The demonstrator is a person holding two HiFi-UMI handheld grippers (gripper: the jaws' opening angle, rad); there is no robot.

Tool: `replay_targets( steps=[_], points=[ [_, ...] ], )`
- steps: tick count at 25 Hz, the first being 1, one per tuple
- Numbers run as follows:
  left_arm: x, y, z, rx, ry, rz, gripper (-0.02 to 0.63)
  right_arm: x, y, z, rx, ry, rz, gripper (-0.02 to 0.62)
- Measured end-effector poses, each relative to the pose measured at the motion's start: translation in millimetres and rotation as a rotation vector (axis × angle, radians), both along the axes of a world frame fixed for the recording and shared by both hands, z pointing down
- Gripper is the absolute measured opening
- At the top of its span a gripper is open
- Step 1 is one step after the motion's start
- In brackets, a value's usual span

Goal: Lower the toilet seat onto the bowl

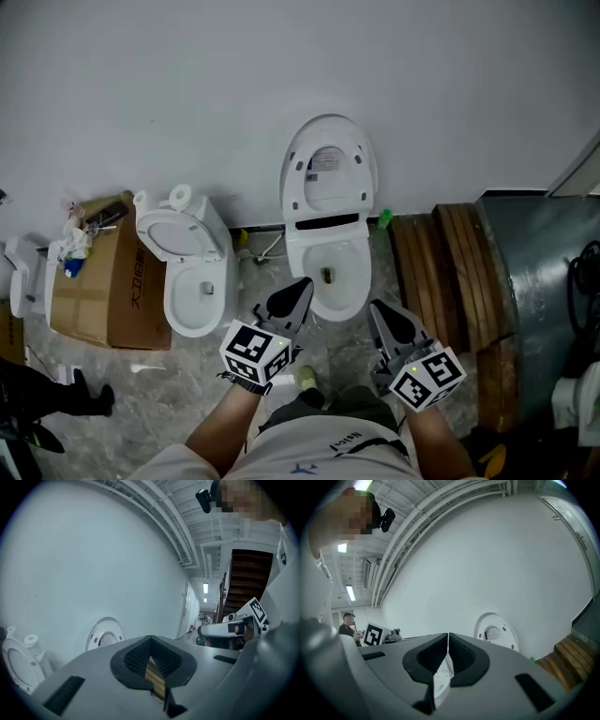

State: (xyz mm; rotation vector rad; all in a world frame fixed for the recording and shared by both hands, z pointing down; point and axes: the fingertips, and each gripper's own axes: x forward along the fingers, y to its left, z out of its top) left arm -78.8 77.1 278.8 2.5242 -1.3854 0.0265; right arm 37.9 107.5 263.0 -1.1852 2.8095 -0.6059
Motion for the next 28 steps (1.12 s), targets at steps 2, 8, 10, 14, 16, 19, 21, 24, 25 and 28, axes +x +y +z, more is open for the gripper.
replay_targets(
  steps=[2, 8, 10, 14, 16, 19, 21, 24, 25, 28],
  points=[
    [-1.4, -14.9, 4.8, -0.006, -0.005, 0.008, 0.006, -0.3, -14.9, -0.8, -0.003, -0.002, 0.011, 0.018],
    [-3.5, -70.7, 22.2, -0.027, -0.034, 0.008, 0.006, -5.6, -68.5, 7.5, -0.01, -0.021, -0.007, 0.018],
    [-4.6, -92.6, 26.8, -0.033, -0.052, -0.011, 0.006, -5.9, -90.2, 10.9, -0.014, -0.033, -0.023, 0.018],
    [-6.8, -145.8, 31.4, -0.046, -0.091, -0.062, 0.006, -4.2, -143.5, 8.7, 0.008, -0.041, -0.074, 0.018],
    [-6.2, -172.3, 33.0, -0.048, -0.113, -0.084, 0.006, -2.2, -172.1, 3.8, 0.025, -0.044, -0.105, 0.018],
    [-4.1, -208.9, 33.4, -0.029, -0.153, -0.104, 0.006, 1.4, -209.3, 1.1, 0.028, -0.061, -0.154, 0.018],
    [-3.0, -234.3, 35.5, -0.018, -0.179, -0.115, 0.006, 4.7, -230.6, 4.2, 0.019, -0.066, -0.181, 0.018],
    [-6.6, -270.3, 46.5, -0.026, -0.226, -0.13, 0.006, 9.0, -256.1, 12.8, -0.015, -0.073, -0.199, 0.018],
    [-10.3, -280.6, 51.2, -0.031, -0.242, -0.137, 0.012, 9.4, -260.9, 15.6, -0.027, -0.077, -0.203, 0.018],
    [-24.0, -311.7, 65.5, -0.038, -0.272, -0.171, 0.022, 10.7, -270.9, 27.1, -0.053, -0.07, -0.213, 0.018]
  ],
)
